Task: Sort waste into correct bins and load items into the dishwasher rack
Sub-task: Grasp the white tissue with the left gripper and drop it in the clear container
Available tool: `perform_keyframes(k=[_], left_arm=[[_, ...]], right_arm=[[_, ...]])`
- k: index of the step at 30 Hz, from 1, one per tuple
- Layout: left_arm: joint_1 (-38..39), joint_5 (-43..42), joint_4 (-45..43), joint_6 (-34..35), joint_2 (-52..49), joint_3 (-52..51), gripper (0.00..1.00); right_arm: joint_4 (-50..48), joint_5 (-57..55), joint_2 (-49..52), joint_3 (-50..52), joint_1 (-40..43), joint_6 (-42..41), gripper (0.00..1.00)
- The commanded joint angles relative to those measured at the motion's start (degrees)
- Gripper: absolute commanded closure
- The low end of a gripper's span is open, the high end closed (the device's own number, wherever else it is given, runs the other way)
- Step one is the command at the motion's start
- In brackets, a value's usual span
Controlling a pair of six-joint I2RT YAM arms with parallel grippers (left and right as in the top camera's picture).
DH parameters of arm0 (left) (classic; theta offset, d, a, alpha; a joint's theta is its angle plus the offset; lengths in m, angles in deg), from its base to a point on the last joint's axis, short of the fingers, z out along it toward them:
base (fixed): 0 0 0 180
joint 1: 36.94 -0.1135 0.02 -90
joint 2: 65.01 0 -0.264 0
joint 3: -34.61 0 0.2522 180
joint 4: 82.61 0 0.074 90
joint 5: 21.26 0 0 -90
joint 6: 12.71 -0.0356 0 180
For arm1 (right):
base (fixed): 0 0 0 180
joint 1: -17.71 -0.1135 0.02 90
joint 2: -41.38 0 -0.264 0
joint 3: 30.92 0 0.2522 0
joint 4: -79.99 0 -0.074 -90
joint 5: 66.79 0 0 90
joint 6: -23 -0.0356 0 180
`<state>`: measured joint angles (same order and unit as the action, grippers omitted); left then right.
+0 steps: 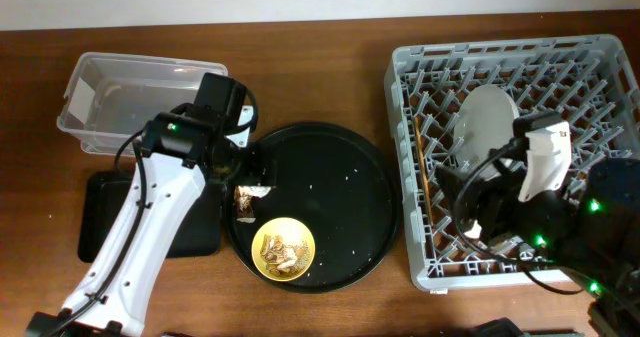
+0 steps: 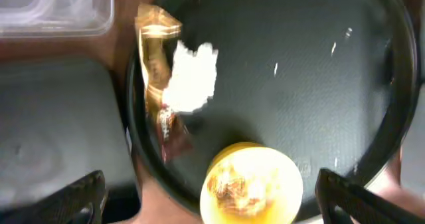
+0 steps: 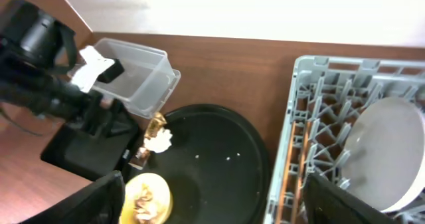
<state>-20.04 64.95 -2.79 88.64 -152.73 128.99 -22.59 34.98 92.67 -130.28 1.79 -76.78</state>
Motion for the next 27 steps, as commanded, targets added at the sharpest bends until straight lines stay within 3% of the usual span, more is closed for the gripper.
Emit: perform_keyframes(k=[1, 5, 8, 10, 13, 16, 19, 21, 23, 27], left_arm=[[1.4, 2.3, -9.0, -0.8, -1.6, -7.3, 0.19], [1.8, 2.7, -18.6, -0.8, -8.2, -11.4, 0.29], [1.8, 2.7, -19.8, -1.2, -14.4, -11.4, 0.31], [1.8, 2.7, -20.3, -1.2, -18.5, -11.4, 0.39], [1.8, 2.7, -21.3, -1.2, -20.0, -11.2, 0.58], [1.8, 1.3, -19.1, -1.2, -19.7, -9.9, 1.0], [1.8, -1.9, -10.4, -1.2, -17.2, -1.5, 1.0], [1.0, 6.8, -5.5, -1.2, -14.4, 7.4, 1.0], [-3.1, 12.7, -6.6, -1.2, -13.9, 10.8, 0.99], [-13.6, 12.0, -16.6, -1.2, -16.4, 10.6, 0.98]], right_arm=[[0.7, 0.5, -0.4, -0.2, -0.2, 0.3, 0.02], [0.7, 0.5, -0.2, -0.2, -0.2, 0.3, 0.02], [0.7, 0.5, -0.2, -0.2, -0.2, 0.3, 0.02], [0.7, 0.5, -0.1, -0.2, -0.2, 0.3, 0.02], [0.7, 0.5, -0.1, -0.2, -0.2, 0.3, 0.02], [0.7, 0.5, 0.0, -0.2, -0.2, 0.3, 0.02], [0.7, 0.5, 0.0, -0.2, -0.2, 0.3, 0.02], [0.7, 0.5, 0.1, -0.2, -0.2, 0.3, 0.02], [0.7, 0.5, 0.1, -0.2, -0.2, 0.3, 0.02], [0.7, 0.5, 0.2, -0.2, -0.2, 0.3, 0.02]])
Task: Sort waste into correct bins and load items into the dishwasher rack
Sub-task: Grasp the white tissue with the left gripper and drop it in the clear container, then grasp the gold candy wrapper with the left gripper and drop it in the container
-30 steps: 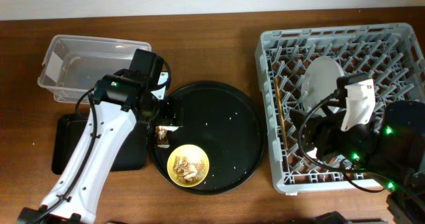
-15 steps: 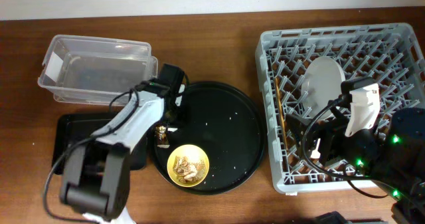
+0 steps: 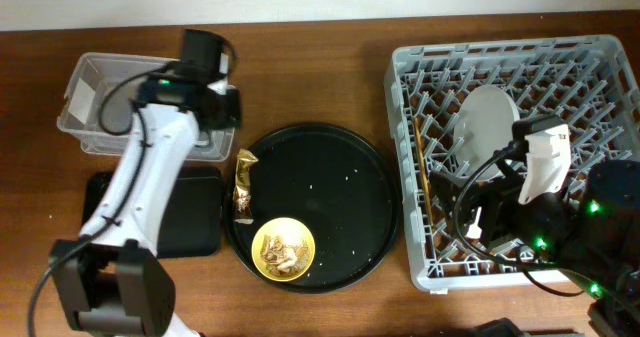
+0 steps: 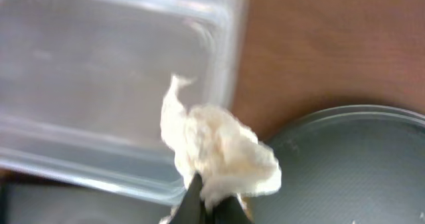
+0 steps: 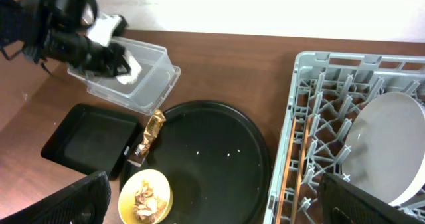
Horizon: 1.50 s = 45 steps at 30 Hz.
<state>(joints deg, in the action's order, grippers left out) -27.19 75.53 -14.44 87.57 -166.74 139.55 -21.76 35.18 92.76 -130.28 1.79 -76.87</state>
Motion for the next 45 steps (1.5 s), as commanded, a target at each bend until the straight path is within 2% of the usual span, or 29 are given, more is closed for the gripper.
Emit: perform_keyframes(k=[1, 3, 5, 7, 9, 11, 13, 15, 17, 20, 21, 23, 24, 30, 34, 36, 38, 45], left_arm=[[-8.1, -0.2, -6.3, -0.1, -3.2, 0.0, 0.6], [-8.9, -2.9, -7.0, -2.4, -3.5, 0.3, 0.26], [-8.0, -6.8, -1.9, -4.4, -3.3, 3.4, 0.18], [-5.0, -9.0, 6.4, -4.4, -3.3, 7.1, 0.17], [-0.5, -8.8, 12.3, -4.3, -3.4, 7.1, 0.21], [4.5, -3.8, 13.5, -0.8, -3.6, 3.3, 0.21], [6.9, -1.1, 10.9, 1.6, -3.6, -2.4, 0.22], [7.4, 0.2, 5.9, 3.4, -3.6, -9.2, 0.27], [7.4, 1.9, 0.5, 3.4, -3.6, -14.3, 0.33], [7.3, 5.6, -7.3, 3.4, -3.6, -20.5, 0.34], [7.4, 5.3, -8.9, 3.4, -3.6, -21.4, 0.37], [7.5, 2.1, -9.9, 3.4, -3.7, -21.8, 0.57], [7.6, 2.2, -10.0, 3.3, -3.9, -21.8, 0.59], [7.6, 2.7, -9.6, 3.4, -9.1, -21.8, 0.58], [7.6, 0.9, -3.6, 3.4, -8.3, -17.0, 0.58], [7.6, 1.0, -3.2, 3.4, -8.3, -16.4, 0.69], [7.6, 1.0, -3.6, 3.4, -9.0, -16.9, 0.75], [7.8, -0.5, -4.9, 3.4, -12.6, -18.5, 0.75]], right_arm=[[-0.1, 0.3, 0.2, -0.2, -0.2, 0.4, 0.02], [-0.1, 0.3, 0.2, -0.2, -0.2, 0.4, 0.02], [-0.1, 0.3, 0.2, -0.2, -0.2, 0.4, 0.02], [-0.1, 0.3, 0.2, -0.2, -0.2, 0.4, 0.02], [-0.1, 0.3, 0.2, -0.2, -0.2, 0.4, 0.02], [-0.1, 0.3, 0.2, -0.2, -0.2, 0.4, 0.02], [-0.1, 0.3, 0.2, -0.2, -0.2, 0.4, 0.02], [-0.1, 0.3, 0.2, -0.2, -0.2, 0.4, 0.02], [-0.1, 0.3, 0.2, -0.2, -0.2, 0.4, 0.02], [-0.1, 0.3, 0.2, -0.2, -0.2, 0.4, 0.02], [-0.1, 0.3, 0.2, -0.2, -0.2, 0.4, 0.02], [-0.1, 0.3, 0.2, -0.2, -0.2, 0.4, 0.02], [-0.1, 0.3, 0.2, -0.2, -0.2, 0.4, 0.02], [-0.1, 0.3, 0.2, -0.2, -0.2, 0.4, 0.02], [-0.1, 0.3, 0.2, -0.2, -0.2, 0.4, 0.02], [-0.1, 0.3, 0.2, -0.2, -0.2, 0.4, 0.02], [-0.1, 0.3, 0.2, -0.2, -0.2, 0.4, 0.02], [-0.1, 0.3, 0.2, -0.2, -0.2, 0.4, 0.02]])
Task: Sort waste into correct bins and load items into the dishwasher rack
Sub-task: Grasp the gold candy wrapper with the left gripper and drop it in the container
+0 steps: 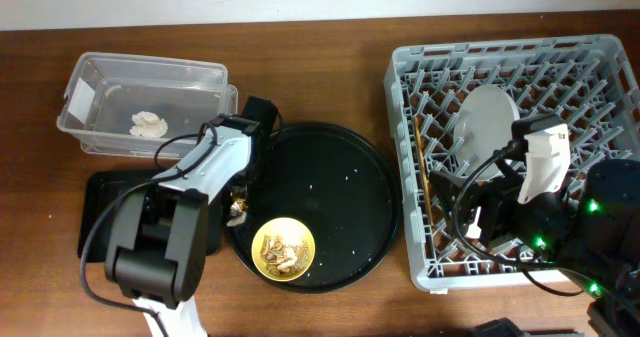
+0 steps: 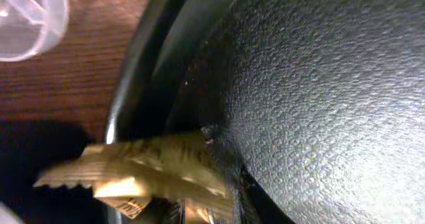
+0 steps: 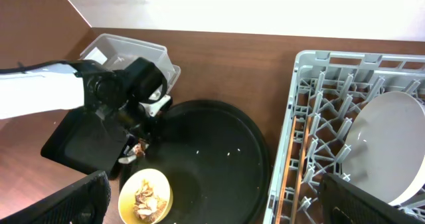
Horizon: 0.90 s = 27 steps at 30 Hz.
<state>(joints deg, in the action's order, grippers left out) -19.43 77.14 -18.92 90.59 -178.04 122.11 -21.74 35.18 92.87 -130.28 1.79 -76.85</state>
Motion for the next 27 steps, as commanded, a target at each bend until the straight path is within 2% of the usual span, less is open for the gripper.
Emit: perform_keyframes(k=[1, 2, 3, 4, 7, 12, 13, 14, 15, 16, 18, 23, 24, 26, 27], left_arm=[[0.0, -3.0, -0.4, 0.4, -1.3, -1.0, 0.74], [0.0, -3.1, -0.4, 0.4, -1.3, -1.2, 0.75], [0.0, -3.2, -0.4, 0.4, -1.3, -1.2, 0.94], [0.0, -4.4, -0.4, 0.4, -1.3, -1.1, 1.0], [0.0, -8.3, 4.3, 0.4, 1.6, 3.8, 1.0], [0.0, -5.5, 8.7, 0.8, 11.1, 9.7, 1.0], [-0.1, -1.7, 10.7, 3.7, 11.8, 9.7, 0.96], [-0.2, 1.6, 12.7, 6.4, 11.7, 9.5, 0.78], [-0.5, 1.9, 12.5, 6.9, 11.5, 8.3, 0.66], [-0.8, 1.9, 11.1, 7.0, 11.4, 6.1, 0.59], [-0.8, 1.4, 6.8, 8.2, 11.0, 1.1, 0.56], [-0.9, 2.0, -2.4, 8.1, 7.1, -7.3, 0.57], [-0.9, 0.6, -3.4, 8.1, 6.0, -7.4, 0.66], [-0.8, -3.4, -4.5, 8.1, 5.8, -7.3, 0.97], [-0.8, -4.9, -4.2, 7.8, 5.9, -6.4, 1.0]], right_arm=[[-0.2, 0.3, 0.0, -0.2, -0.2, 0.4, 0.02], [-0.2, 0.3, 0.0, -0.2, -0.2, 0.4, 0.02], [-0.2, 0.3, 0.0, -0.2, -0.2, 0.4, 0.02], [-0.2, 0.3, 0.0, -0.2, -0.2, 0.4, 0.02], [-0.2, 0.3, 0.0, -0.2, -0.2, 0.4, 0.02], [-0.2, 0.3, 0.0, -0.2, -0.2, 0.4, 0.02], [-0.2, 0.3, 0.0, -0.2, -0.2, 0.4, 0.02], [-0.2, 0.3, 0.0, -0.2, -0.2, 0.4, 0.02], [-0.2, 0.3, 0.0, -0.2, -0.2, 0.4, 0.02], [-0.2, 0.3, 0.0, -0.2, -0.2, 0.4, 0.02], [-0.2, 0.3, 0.0, -0.2, -0.2, 0.4, 0.02], [-0.2, 0.3, 0.0, -0.2, -0.2, 0.4, 0.02], [-0.2, 0.3, 0.0, -0.2, -0.2, 0.4, 0.02], [-0.2, 0.3, 0.0, -0.2, -0.2, 0.4, 0.02], [-0.2, 0.3, 0.0, -0.2, -0.2, 0.4, 0.02]])
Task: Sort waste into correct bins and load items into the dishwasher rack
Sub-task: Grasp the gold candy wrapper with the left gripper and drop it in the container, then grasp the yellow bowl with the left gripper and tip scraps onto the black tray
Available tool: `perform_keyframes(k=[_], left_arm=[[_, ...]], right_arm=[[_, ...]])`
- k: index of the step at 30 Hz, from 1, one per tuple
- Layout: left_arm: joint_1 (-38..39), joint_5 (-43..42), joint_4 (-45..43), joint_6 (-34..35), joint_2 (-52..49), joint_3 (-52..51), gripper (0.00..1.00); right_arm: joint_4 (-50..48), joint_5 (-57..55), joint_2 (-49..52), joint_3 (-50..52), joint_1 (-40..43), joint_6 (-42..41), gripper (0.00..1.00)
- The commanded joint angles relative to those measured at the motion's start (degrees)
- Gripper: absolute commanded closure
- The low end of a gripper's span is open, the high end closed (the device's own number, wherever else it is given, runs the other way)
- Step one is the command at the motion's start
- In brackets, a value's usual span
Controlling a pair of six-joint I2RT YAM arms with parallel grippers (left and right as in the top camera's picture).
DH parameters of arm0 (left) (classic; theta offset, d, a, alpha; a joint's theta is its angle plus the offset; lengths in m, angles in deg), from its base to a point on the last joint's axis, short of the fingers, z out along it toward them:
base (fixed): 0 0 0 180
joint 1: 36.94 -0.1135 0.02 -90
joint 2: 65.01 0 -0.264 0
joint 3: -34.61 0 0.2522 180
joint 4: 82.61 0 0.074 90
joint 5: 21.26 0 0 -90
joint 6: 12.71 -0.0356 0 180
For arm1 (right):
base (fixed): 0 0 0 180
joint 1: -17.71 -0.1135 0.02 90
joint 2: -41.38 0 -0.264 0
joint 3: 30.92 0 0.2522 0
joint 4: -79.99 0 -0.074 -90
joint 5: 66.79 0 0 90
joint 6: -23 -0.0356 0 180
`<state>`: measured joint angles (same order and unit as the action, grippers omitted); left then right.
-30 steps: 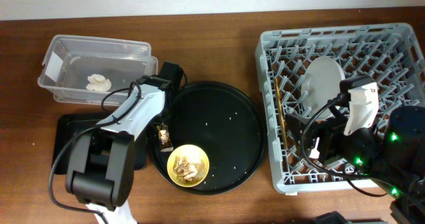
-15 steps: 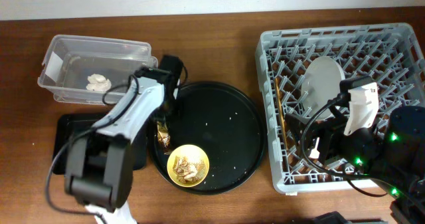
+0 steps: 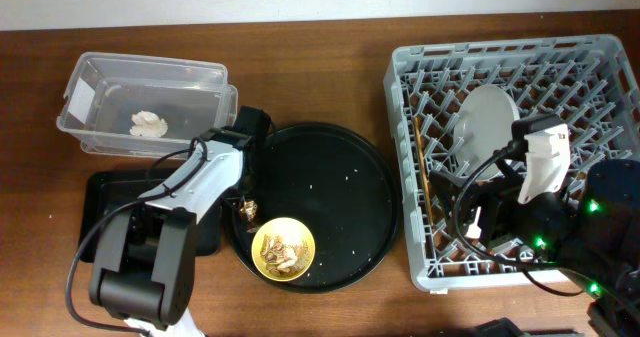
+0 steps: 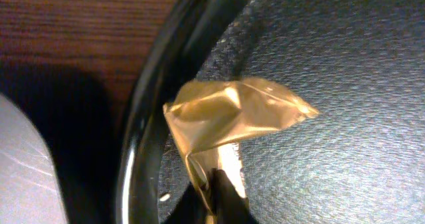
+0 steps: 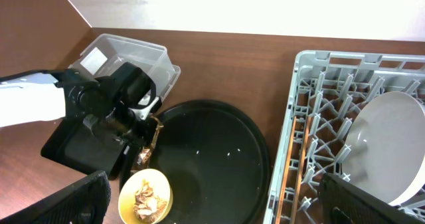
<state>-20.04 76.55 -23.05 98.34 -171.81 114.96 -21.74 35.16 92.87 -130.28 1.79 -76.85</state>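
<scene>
A crumpled gold wrapper (image 4: 229, 114) hangs over the left edge of the round black tray (image 3: 335, 182), and my left gripper (image 4: 219, 189) is shut on its lower end. In the overhead view only a scrap of the wrapper (image 3: 246, 211) shows beside the left wrist. A yellow bowl (image 3: 283, 248) of food scraps sits at the tray's front. My right gripper (image 5: 212, 211) is open above the grey dishwasher rack (image 3: 500, 49), which holds a white plate (image 3: 485, 122).
A clear bin (image 3: 150, 65) at the back left holds a white tissue (image 3: 148, 124). A black rectangular bin (image 3: 105, 212) lies to the left of the tray, under the left arm. Wooden chopsticks (image 3: 422, 177) lie along the rack's left side.
My left gripper, then down around the wrapper at the tray's left rim, is now shut on the wrapper's end and turned slightly. The right arm has not moved.
My left gripper was open over a white tissue and the gold wrapper on the tray. Then it held the tissue at the clear bin. Then the tissue lay in the bin and the gripper was down at the wrapper, which it now grips.
</scene>
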Motion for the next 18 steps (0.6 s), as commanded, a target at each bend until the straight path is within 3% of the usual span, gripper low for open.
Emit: perform_keyframes(k=[1, 4, 6, 8, 11, 12, 13, 14, 16, 18], left_arm=[[-0.3, -5.1, 1.9, -0.1, -0.1, 2.7, 1.0], [-2.4, -4.9, 12.6, -1.3, 2.6, 16.4, 1.0], [-5.1, -4.8, 15.1, -4.2, 3.9, 26.4, 1.0], [-8.3, -0.8, 13.3, -4.5, 3.9, 32.3, 1.0], [-13.5, 1.9, 7.1, -4.6, 2.2, 32.6, 1.0], [-15.0, 1.9, 5.0, -4.6, 0.8, 32.6, 0.68], [-16.3, 0.3, 2.1, -6.2, -0.7, 32.6, 0.46], [-16.7, -1.5, 1.4, -7.9, -0.9, 32.7, 0.32], [-16.1, -2.7, 5.4, -7.9, 0.2, 35.7, 0.23], [-13.6, -2.7, 14.2, -7.9, 2.6, 39.5, 0.22]], right_arm=[[-0.2, 0.3, 0.0, -0.2, -0.2, 0.4, 0.02], [-0.2, 0.3, 0.0, -0.2, -0.2, 0.4, 0.02], [-0.2, 0.3, 0.0, -0.2, -0.2, 0.4, 0.02], [-0.2, 0.3, 0.0, -0.2, -0.2, 0.4, 0.02], [-0.2, 0.3, 0.0, -0.2, -0.2, 0.4, 0.02], [-0.2, 0.3, 0.0, -0.2, -0.2, 0.4, 0.02], [-0.2, 0.3, 0.0, -0.2, -0.2, 0.4, 0.02], [-0.2, 0.3, 0.0, -0.2, -0.2, 0.4, 0.02], [-0.2, 0.3, 0.0, -0.2, -0.2, 0.4, 0.02], [-0.2, 0.3, 0.0, -0.2, -0.2, 0.4, 0.02]])
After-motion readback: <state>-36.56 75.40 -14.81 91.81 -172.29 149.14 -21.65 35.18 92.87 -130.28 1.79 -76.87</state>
